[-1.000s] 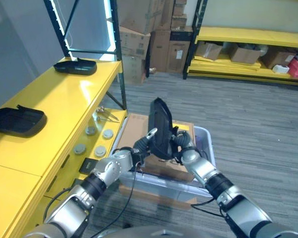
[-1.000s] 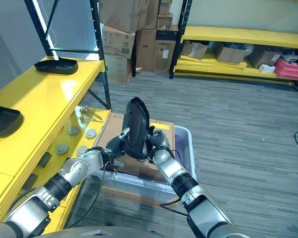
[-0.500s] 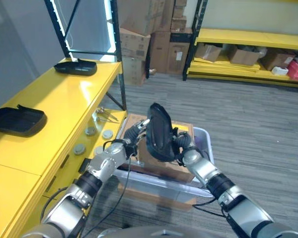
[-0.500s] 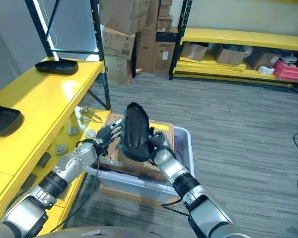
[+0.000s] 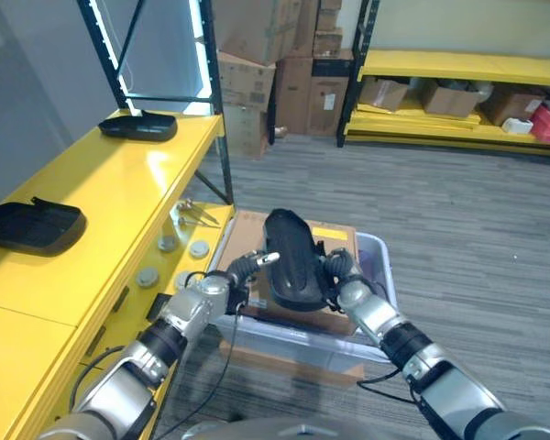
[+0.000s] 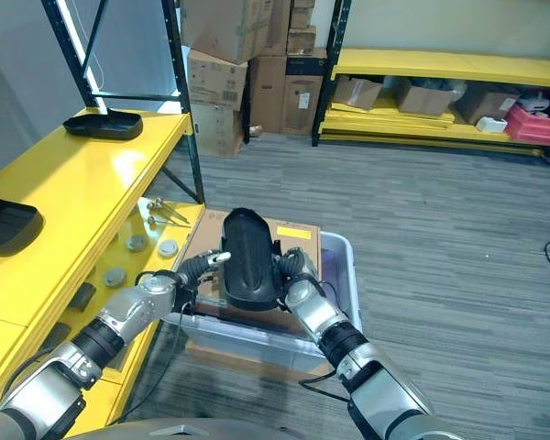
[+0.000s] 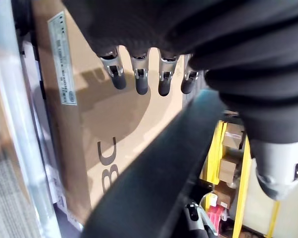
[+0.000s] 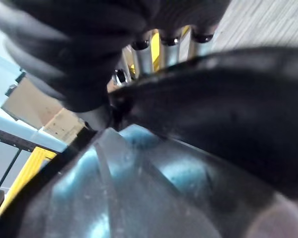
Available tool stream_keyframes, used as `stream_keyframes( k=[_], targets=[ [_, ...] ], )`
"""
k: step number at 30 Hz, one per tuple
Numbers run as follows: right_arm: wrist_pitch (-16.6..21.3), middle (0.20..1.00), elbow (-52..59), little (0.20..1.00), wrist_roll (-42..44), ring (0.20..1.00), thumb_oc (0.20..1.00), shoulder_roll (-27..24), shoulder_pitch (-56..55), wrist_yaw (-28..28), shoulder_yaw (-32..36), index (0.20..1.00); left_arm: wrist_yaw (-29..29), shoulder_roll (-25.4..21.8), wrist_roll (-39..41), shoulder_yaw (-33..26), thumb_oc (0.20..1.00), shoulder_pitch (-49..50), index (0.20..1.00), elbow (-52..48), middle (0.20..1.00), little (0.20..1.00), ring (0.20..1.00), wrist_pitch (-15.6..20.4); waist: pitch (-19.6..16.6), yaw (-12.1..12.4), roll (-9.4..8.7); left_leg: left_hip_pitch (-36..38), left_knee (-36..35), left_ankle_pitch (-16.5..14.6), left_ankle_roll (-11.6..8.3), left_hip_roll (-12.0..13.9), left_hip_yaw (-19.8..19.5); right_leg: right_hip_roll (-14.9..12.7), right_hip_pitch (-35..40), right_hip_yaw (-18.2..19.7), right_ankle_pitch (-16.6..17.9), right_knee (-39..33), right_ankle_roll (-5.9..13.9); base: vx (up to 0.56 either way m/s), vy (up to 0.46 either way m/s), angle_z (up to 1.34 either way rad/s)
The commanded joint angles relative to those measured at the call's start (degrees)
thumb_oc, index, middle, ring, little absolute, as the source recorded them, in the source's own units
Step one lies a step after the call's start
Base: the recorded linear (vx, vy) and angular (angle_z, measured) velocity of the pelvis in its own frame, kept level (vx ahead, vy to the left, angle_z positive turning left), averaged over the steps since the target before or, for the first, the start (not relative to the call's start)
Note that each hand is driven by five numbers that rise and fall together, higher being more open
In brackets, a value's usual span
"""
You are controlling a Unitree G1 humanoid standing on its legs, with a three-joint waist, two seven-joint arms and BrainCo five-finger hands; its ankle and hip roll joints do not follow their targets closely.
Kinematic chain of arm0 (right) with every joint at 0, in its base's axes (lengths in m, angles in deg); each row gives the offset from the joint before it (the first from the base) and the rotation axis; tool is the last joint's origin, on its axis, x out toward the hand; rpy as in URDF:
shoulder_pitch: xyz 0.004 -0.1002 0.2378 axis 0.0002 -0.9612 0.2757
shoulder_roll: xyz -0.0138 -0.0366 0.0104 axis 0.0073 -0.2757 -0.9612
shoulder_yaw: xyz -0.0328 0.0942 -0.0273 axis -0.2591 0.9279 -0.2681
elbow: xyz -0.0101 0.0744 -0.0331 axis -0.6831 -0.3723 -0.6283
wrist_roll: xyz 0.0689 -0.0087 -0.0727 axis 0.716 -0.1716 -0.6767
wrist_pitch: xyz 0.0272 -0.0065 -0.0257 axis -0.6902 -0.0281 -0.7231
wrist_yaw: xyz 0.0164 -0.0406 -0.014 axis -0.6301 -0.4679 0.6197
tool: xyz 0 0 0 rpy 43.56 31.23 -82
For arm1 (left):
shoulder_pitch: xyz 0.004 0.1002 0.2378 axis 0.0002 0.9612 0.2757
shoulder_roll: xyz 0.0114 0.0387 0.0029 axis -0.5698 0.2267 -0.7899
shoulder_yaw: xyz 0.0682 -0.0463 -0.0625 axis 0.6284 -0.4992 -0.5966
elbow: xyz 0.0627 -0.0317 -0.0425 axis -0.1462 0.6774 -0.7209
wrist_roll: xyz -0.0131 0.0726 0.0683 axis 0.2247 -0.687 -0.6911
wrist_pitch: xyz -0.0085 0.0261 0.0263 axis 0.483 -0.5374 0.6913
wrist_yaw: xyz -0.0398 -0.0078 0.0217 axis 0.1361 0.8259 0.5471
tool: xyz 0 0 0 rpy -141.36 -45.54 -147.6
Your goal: Move parts from the plastic box to the shelf.
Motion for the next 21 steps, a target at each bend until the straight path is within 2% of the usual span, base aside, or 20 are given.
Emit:
stream_keyframes(
  k=[1, 9, 15, 21],
  targets=[
    [2.97, 0.200, -0.18, 0.200, -0.55, 0.200, 0.200, -0.38, 8.40, -1.18, -1.07, 0.200, -2.36, 2.99, -1.67, 1.86, 1.000, -6.57, 1.000, 5.62, 1.000, 1.000, 1.000, 1.61, -1.30, 1.91, -0.23, 0.88, 2.49, -4.65, -2.97, 3.59, 1.33, -2.95, -2.81, -2.76, 2.18, -0.18, 4.50, -0.01, -0.006, -0.08],
    [1.79, 0.200, 0.68, 0.200, 0.73, 0.200, 0.200, -1.92, 9.79, -0.90, -1.35, 0.200, -1.77, 1.29, 0.03, 0.57, 1.000, -7.69, 1.000, 4.84, 1.000, 1.000, 1.000, 2.70, -0.35, 2.26, -0.05, 0.79, 2.54, -4.57, -3.18, 3.58, 0.96, -3.23, -2.68, -3.37, 2.40, -0.27, 4.58, 0.00, 0.000, -0.01],
    [2.63, 0.200, -0.07, 0.200, 0.64, 0.200, 0.200, -1.54, 10.14, -0.34, -1.58, 0.200, 1.22, 2.27, -1.21, 1.42, 1.000, -8.05, 1.000, 4.29, 1.000, 1.000, 1.000, 3.78, -0.20, 2.23, -0.10, 0.73, 2.32, -4.53, -3.09, 3.57, 0.91, -3.19, -2.81, -3.51, 2.37, -0.20, 4.48, 0.00, 0.000, 0.00],
    [3.52, 0.200, -1.35, 0.200, -0.32, 0.200, 0.200, 0.54, 10.37, 0.51, -2.05, 0.200, -0.09, 4.45, -0.44, 3.00, 1.000, -8.74, 1.000, 4.33, 1.000, 1.000, 1.000, 3.32, -0.33, 2.03, -0.27, 0.94, 2.02, -4.70, -2.93, 3.49, 0.94, -2.98, -2.77, -3.25, 2.14, -0.21, 4.36, 0.00, 0.000, 0.00]
  ],
)
